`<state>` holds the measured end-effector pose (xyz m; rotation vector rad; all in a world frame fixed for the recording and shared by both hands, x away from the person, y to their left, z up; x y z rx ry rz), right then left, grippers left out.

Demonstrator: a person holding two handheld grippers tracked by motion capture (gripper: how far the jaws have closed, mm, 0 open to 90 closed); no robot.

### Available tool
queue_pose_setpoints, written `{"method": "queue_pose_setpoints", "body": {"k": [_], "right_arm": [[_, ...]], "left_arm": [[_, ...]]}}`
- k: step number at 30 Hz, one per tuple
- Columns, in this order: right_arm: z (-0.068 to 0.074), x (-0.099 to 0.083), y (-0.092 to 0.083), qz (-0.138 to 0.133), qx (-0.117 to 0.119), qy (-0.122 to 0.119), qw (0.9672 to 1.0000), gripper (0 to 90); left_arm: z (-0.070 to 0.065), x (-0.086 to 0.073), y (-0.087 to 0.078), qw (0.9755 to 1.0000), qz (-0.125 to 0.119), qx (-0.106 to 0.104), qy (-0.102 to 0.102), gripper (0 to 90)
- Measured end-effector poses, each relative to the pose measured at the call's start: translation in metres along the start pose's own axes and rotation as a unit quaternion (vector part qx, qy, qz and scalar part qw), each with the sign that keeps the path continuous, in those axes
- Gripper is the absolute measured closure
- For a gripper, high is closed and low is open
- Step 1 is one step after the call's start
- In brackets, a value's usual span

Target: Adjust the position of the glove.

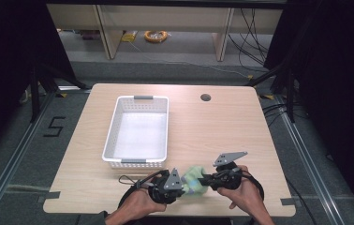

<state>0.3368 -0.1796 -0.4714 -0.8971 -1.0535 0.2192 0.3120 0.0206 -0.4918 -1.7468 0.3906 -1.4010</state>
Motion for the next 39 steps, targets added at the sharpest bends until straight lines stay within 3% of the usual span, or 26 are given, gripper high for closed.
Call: {"method": "queue_pose_setpoints", "body": {"k": [5, 6, 7, 9, 10, 15, 16, 18, 19, 20, 21, 24, 27, 28, 30, 33, 34, 36, 37, 39], "right_arm": [[-0.001, -0.004, 0.010, 0.014, 0.000, -0.001, 0.9999, 80.5], [-0.001, -0.006, 0.011, 0.020, 0.001, 0.001, 0.9998, 80.1], [-0.002, -0.007, 0.012, 0.018, -0.002, 0.000, 0.9998, 79.7], [-0.004, -0.010, 0.014, 0.024, -0.003, 0.004, 0.9997, 78.2], [-0.005, -0.011, 0.016, 0.026, -0.001, 0.003, 0.9997, 77.5], [-0.004, -0.013, 0.019, 0.031, 0.002, 0.013, 0.9994, 71.2], [-0.004, -0.013, 0.019, 0.030, 0.002, 0.012, 0.9995, 69.2], [-0.005, -0.013, 0.018, 0.028, -0.003, 0.013, 0.9995, 66.7], [-0.006, -0.012, 0.016, 0.025, 0.001, 0.013, 0.9996, 61.4], [-0.006, -0.012, 0.016, 0.025, 0.001, 0.013, 0.9996, 61.4], [-0.006, -0.011, 0.013, 0.021, 0.000, 0.020, 0.9996, 57.2], [-0.007, -0.008, 0.005, 0.002, -0.003, 0.025, 0.9997, 51.4], [-0.009, -0.003, -0.005, -0.016, -0.011, 0.035, 0.9992, 51.3], [-0.011, -0.002, -0.008, -0.016, -0.018, 0.025, 0.9994, 51.4], [-0.018, -0.001, -0.011, -0.018, -0.030, 0.022, 0.9992, 51.6], [-0.025, -0.003, -0.010, -0.010, -0.033, 0.029, 0.9990, 52.3], [-0.027, -0.004, -0.009, -0.007, -0.035, 0.030, 0.9989, 52.3], [-0.029, -0.005, -0.007, -0.004, -0.035, 0.034, 0.9988, 52.2], [-0.032, -0.007, -0.002, -0.011, -0.033, 0.037, 0.9987, 52.1], [-0.031, -0.009, -0.002, 0.008, -0.027, 0.050, 0.9984, 52.0]], "left_arm": [[0.004, -0.006, 0.008, 0.9999, 0.001, -0.007, -0.014, 84.3], [0.005, -0.007, 0.008, 1.0000, 0.002, -0.007, -0.005, 84.3], [0.004, -0.007, 0.009, 0.9998, 0.004, -0.009, -0.016, 84.1], [0.005, -0.007, 0.008, 0.9999, 0.003, -0.008, -0.010, 83.8], [0.004, -0.008, 0.008, 0.9997, 0.004, -0.010, -0.021, 83.6], [0.006, -0.012, 0.008, 0.9995, 0.004, -0.015, -0.026, 80.8], [0.005, -0.012, 0.008, 0.9990, -0.001, -0.018, -0.040, 79.2], [0.006, -0.012, 0.007, 0.9987, -0.010, -0.021, -0.046, 76.8], [0.004, -0.011, 0.007, 0.9964, -0.034, -0.025, -0.074, 70.8], [0.004, -0.011, 0.007, 0.9964, -0.034, -0.025, -0.074, 68.4], [0.005, -0.011, 0.003, 0.9944, -0.046, -0.025, -0.092, 64.5], [0.009, -0.011, -0.006, 0.9948, -0.052, -0.009, -0.087, 56.9], [0.013, -0.010, -0.013, 0.9916, -0.073, -0.009, -0.106, 54.1], [0.014, -0.009, -0.015, 0.9907, -0.074, -0.006, -0.114, 51.8], [0.018, -0.010, -0.017, 0.9912, -0.068, -0.005, -0.113, 50.2], [0.022, -0.011, -0.017, 0.9898, -0.064, 0.001, -0.127, 47.4], [0.023, -0.011, -0.016, 0.9883, -0.064, 0.002, -0.138, 46.6], [0.025, -0.012, -0.016, 0.9889, -0.060, 0.001, -0.136, 44.9], [0.025, -0.013, -0.012, 0.9855, -0.059, -0.002, -0.159, 43.7], [0.026, -0.013, -0.007, 0.9840, -0.057, -0.008, -0.169, 42.5]]}}
Point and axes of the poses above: each handheld gripper's, and its own axes: y roughly forward along the jaws, x roughly out of its top, z roughly to its left, the point moved 3 cm from there along y, roughly forward along the jaws, and after that the axes turned 5 degrees about -y, right-handed, at the moved point
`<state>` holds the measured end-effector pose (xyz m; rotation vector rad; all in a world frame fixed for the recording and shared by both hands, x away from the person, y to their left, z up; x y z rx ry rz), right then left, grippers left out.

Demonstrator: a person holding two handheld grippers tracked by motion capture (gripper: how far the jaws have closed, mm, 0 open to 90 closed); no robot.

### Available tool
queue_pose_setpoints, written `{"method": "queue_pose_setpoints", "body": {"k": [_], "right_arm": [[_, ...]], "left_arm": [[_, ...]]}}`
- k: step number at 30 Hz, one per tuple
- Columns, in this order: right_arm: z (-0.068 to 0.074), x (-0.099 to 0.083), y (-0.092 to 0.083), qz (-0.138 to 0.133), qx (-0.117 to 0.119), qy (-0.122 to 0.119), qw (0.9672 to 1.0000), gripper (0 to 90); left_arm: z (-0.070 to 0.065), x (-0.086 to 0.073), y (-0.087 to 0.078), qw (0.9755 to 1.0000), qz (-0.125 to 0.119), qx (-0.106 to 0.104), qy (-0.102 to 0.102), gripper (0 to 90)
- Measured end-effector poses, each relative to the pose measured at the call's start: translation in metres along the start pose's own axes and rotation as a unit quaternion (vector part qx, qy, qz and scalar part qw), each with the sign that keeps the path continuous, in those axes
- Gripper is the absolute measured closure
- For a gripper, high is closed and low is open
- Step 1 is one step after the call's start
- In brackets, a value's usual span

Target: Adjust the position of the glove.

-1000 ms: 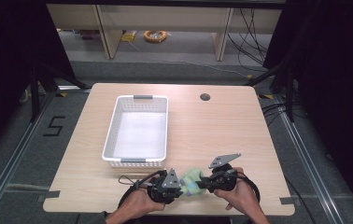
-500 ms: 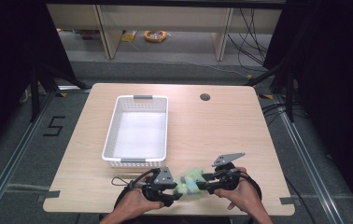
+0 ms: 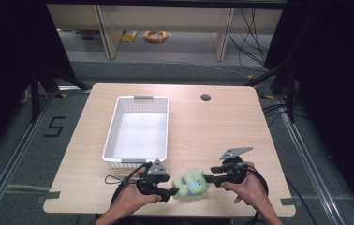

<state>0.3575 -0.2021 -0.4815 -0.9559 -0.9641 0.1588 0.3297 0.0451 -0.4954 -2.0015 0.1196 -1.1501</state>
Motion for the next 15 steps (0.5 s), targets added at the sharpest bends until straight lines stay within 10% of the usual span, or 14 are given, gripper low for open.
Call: {"method": "queue_pose_setpoints", "body": {"k": [15], "right_arm": [[0.002, 0.005, 0.013, 0.015, 0.006, -0.010, 0.9998, 51.2]], "left_arm": [[0.004, 0.004, 0.018, 0.9995, 0.020, -0.001, -0.023, 40.4]]}}
Point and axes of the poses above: each handheld gripper's, and its own axes: y roughly forward along the jaws, x roughly out of its top, z roughly to its left, the point moved 3 cm from there along y, roughly forward along the jaws, and after that the axes turned 5 degrees about -y, right-handed, at the moved point
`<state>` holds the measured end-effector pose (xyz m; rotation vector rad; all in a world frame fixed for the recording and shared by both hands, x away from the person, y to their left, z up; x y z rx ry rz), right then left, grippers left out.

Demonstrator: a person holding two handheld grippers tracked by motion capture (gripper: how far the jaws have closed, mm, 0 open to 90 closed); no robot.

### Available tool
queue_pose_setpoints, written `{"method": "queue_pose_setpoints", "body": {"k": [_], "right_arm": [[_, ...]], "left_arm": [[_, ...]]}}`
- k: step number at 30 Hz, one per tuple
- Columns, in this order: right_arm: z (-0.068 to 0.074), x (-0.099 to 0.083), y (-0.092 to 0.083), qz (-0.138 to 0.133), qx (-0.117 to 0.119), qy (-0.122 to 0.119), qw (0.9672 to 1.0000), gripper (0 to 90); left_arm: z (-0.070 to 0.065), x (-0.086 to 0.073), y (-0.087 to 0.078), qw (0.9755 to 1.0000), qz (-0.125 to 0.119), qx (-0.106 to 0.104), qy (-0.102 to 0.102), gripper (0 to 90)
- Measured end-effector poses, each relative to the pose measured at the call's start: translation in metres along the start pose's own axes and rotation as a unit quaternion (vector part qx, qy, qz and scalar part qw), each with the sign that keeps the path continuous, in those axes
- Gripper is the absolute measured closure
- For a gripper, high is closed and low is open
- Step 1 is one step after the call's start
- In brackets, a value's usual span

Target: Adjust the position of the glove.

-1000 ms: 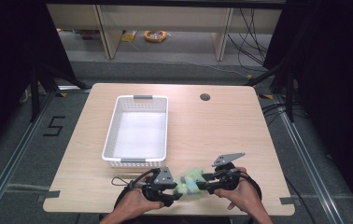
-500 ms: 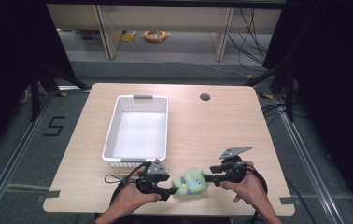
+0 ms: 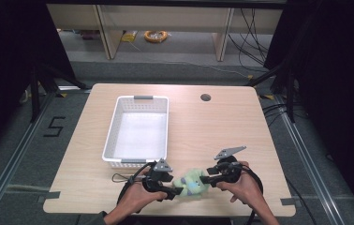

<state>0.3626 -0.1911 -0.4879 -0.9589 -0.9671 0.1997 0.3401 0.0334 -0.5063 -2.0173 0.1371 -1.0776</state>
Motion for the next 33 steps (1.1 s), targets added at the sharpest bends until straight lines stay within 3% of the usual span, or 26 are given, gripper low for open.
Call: {"method": "queue_pose_setpoints", "body": {"k": [1, 2, 3, 5, 8, 9, 12, 15, 18, 19, 24, 26, 27, 32, 33], "right_arm": [[-0.002, 0.000, 0.000, 0.002, -0.005, -0.006, 1.0000, 51.2], [-0.002, 0.000, 0.001, 0.003, -0.005, -0.005, 1.0000, 51.2], [0.000, -0.001, 0.004, 0.001, -0.003, 0.011, 0.9999, 51.2], [-0.003, -0.003, 0.006, 0.017, -0.014, 0.004, 0.9997, 51.1], [-0.005, -0.006, 0.011, 0.018, -0.010, -0.006, 0.9998, 51.0], [-0.003, -0.007, 0.015, 0.020, -0.001, 0.002, 0.9998, 50.9], [-0.002, -0.007, 0.014, 0.026, -0.001, 0.006, 0.9996, 50.9], [-0.002, -0.008, 0.017, 0.024, -0.005, 0.008, 0.9997, 50.7], [-0.003, -0.009, 0.018, 0.026, -0.001, 0.005, 0.9996, 50.6], [-0.003, -0.010, 0.018, 0.028, 0.001, 0.007, 0.9996, 50.6], [-0.004, -0.012, 0.020, 0.026, 0.003, 0.016, 0.9995, 50.6], [-0.005, -0.013, 0.022, 0.024, 0.008, 0.018, 0.9995, 50.6], [-0.005, -0.013, 0.023, 0.022, 0.011, 0.023, 0.9994, 50.6], [-0.005, -0.016, 0.027, 0.018, 0.028, 0.034, 0.9989, 50.6], [-0.005, -0.016, 0.028, 0.016, 0.027, 0.037, 0.9988, 50.6]], "left_arm": [[0.000, 0.000, 0.002, 0.9999, -0.006, 0.002, -0.010, 40.4], [0.003, 0.000, 0.002, 1.0000, 0.005, 0.002, 0.001, 40.4], [0.003, -0.001, 0.005, 0.9999, 0.001, 0.004, -0.013, 40.4], [0.006, -0.003, 0.007, 0.9999, 0.014, -0.003, -0.006, 40.3], [0.002, -0.004, 0.011, 0.9997, 0.007, -0.006, -0.023, 40.7], [0.005, -0.005, 0.008, 0.9996, 0.029, -0.004, 0.004, 41.7], [0.003, -0.004, 0.012, 0.9997, 0.011, -0.011, -0.021, 42.7], [0.003, -0.004, 0.014, 0.9995, 0.012, -0.012, -0.027, 43.6], [0.005, -0.005, 0.014, 0.9996, 0.024, -0.012, -0.008, 44.2], [0.004, -0.005, 0.015, 0.9996, 0.017, -0.010, -0.021, 44.4], [0.002, -0.005, 0.017, 0.9994, 0.012, -0.017, -0.027, 46.4], [0.004, -0.006, 0.016, 0.9994, 0.027, -0.014, -0.013, 46.7], [0.003, -0.006, 0.017, 0.9993, 0.018, -0.018, -0.028, 46.8], [0.006, -0.005, 0.018, 0.9989, 0.028, -0.024, -0.030, 46.3], [0.006, -0.005, 0.019, 0.9986, 0.025, -0.025, -0.040, 45.8]]}}
Point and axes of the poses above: each handheld gripper's, and its own axes: y roughly forward along the jaws, x roughly out of its top, z roughly to its left, the point moved 3 cm from there along y, roughly forward along the jaws, and after that the axes turned 5 degrees about -y, right-handed, at the moved point
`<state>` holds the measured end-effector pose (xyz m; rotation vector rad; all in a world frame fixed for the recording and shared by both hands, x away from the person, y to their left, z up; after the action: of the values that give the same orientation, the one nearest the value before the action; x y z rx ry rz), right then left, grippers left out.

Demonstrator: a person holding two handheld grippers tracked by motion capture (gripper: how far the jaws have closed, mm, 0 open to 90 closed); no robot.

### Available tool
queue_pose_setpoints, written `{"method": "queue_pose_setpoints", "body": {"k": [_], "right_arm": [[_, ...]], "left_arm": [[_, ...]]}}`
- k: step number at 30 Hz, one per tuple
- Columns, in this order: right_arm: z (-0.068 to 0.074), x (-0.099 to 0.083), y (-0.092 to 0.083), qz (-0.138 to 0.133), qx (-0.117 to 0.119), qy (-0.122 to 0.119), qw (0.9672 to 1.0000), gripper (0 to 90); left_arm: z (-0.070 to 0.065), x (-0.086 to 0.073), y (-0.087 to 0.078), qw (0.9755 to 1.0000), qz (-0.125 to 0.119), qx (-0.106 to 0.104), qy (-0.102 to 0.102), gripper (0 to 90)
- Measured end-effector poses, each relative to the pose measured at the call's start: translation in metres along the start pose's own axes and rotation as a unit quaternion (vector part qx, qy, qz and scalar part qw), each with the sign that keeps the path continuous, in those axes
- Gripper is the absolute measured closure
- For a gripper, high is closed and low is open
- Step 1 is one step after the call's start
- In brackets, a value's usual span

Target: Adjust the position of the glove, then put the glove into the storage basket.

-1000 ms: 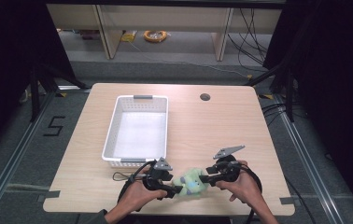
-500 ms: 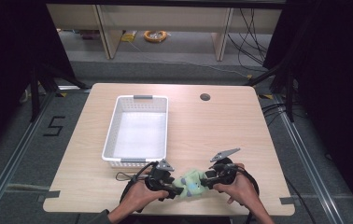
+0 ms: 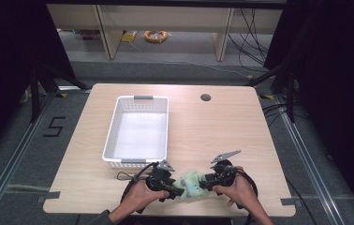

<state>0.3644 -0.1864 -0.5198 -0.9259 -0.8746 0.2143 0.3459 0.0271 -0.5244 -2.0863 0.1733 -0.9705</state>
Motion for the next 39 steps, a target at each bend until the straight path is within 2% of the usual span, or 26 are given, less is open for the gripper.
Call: {"method": "queue_pose_setpoints", "body": {"k": [1, 4, 7, 9, 10, 12, 13, 16, 17, 18, 19, 20, 21, 26, 27, 28, 29, 33, 36, 38, 39], "right_arm": [[0.000, 0.000, 0.000, 0.000, 0.000, 0.000, 1.0000, 50.6], [-0.001, -0.001, 0.001, 0.000, 0.022, 0.007, 0.9997, 52.1], [-0.001, -0.001, 0.002, 0.001, 0.023, 0.004, 0.9997, 55.7], [0.000, -0.002, 0.002, 0.001, 0.030, 0.005, 0.9995, 58.4], [0.000, -0.002, 0.002, 0.000, 0.032, 0.006, 0.9995, 59.9], [0.002, -0.002, 0.002, 0.001, 0.041, 0.007, 0.9991, 63.1], [0.001, -0.001, 0.002, 0.000, 0.038, -0.002, 0.9993, 64.3], [0.002, -0.001, 0.001, 0.001, 0.036, -0.003, 0.9994, 66.7], [0.003, -0.001, 0.002, -0.001, 0.039, -0.007, 0.9992, 67.8], [0.004, -0.001, 0.002, -0.006, 0.038, -0.011, 0.9992, 69.8], [0.006, -0.002, 0.001, -0.003, 0.039, -0.002, 0.9992, 70.3], [0.006, -0.001, 0.001, -0.006, 0.042, -0.009, 0.9991, 71.0], [0.004, -0.001, 0.001, -0.008, 0.033, -0.019, 0.9992, 71.6], [0.006, -0.001, -0.001, -0.012, 0.031, -0.026, 0.9991, 73.5], [0.007, -0.001, -0.001, -0.015, 0.030, -0.035, 0.9988, 74.2], [0.007, -0.001, -0.001, -0.015, 0.028, -0.036, 0.9988, 74.4], [0.008, -0.001, -0.001, -0.014, 0.035, -0.036, 0.9986, 74.6], [0.008, -0.001, -0.004, -0.019, 0.037, -0.041, 0.9983, 75.3], [0.010, 0.000, -0.006, -0.019, 0.030, -0.046, 0.9983, 75.8], [0.011, 0.001, -0.007, -0.020, 0.029, -0.050, 0.9981, 76.0], [0.011, 0.002, -0.007, -0.021, 0.030, -0.050, 0.9981, 76.1]], "left_arm": [[0.000, 0.000, 0.000, 1.0000, 0.000, 0.000, 0.000, 45.3], [0.001, 0.000, 0.001, 1.0000, 0.000, -0.004, -0.005, 44.2], [0.000, 0.000, 0.002, 1.0000, -0.001, -0.003, 0.004, 44.8], [-0.001, -0.001, 0.001, 1.0000, -0.001, -0.001, 0.000, 47.3], [0.000, -0.001, 0.002, 0.9999, -0.005, -0.007, 0.010, 49.0], [-0.002, -0.002, 0.001, 0.9998, -0.011, -0.010, 0.016, 54.1], [-0.004, -0.002, 0.001, 0.9996, -0.014, -0.010, 0.021, 56.2], [-0.005, -0.003, 0.001, 0.9995, -0.018, -0.011, 0.023, 62.3], [-0.004, -0.004, 0.001, 0.9993, -0.020, -0.015, 0.027, 62.3], [-0.005, -0.004, 0.001, 0.9990, -0.026, -0.012, 0.035, 66.0], [-0.006, -0.004, 0.000, 0.9987, -0.026, -0.010, 0.043, 67.0], [-0.007, -0.004, 0.000, 0.9986, -0.030, -0.007, 0.043, 68.3], [-0.007, -0.004, 0.000, 0.9983, -0.029, -0.011, 0.051, 69.2], [-0.006, -0.005, -0.001, 0.9981, -0.035, -0.012, 0.048, 72.2], [-0.008, -0.005, -0.002, 0.9982, -0.038, -0.011, 0.046, 73.1], [-0.009, -0.004, -0.002, 0.9975, -0.041, -0.010, 0.056, 73.3], [-0.009, -0.004, -0.002, 0.9976, -0.041, -0.011, 0.055, 73.4], [-0.008, -0.004, -0.004, 0.9975, -0.040, -0.015, 0.057, 74.2], [-0.009, -0.005, -0.006, 0.9972, -0.040, -0.014, 0.062, 74.7], [-0.011, -0.005, -0.007, 0.9972, -0.046, -0.016, 0.056, 74.8], [-0.011, -0.005, -0.008, 0.9970, -0.044, -0.015, 0.061, 74.9]]}}
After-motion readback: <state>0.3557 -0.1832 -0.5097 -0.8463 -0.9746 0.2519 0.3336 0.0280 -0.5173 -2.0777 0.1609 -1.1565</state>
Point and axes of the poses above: each handheld gripper's, and its own axes: y roughly forward along the jaws, x roughly out of its top, z roughly to its left, the point moved 3 cm from there along y, roughly forward along the jaws, and after that the axes turned 5 degrees about -y, right-handed, at the moved point
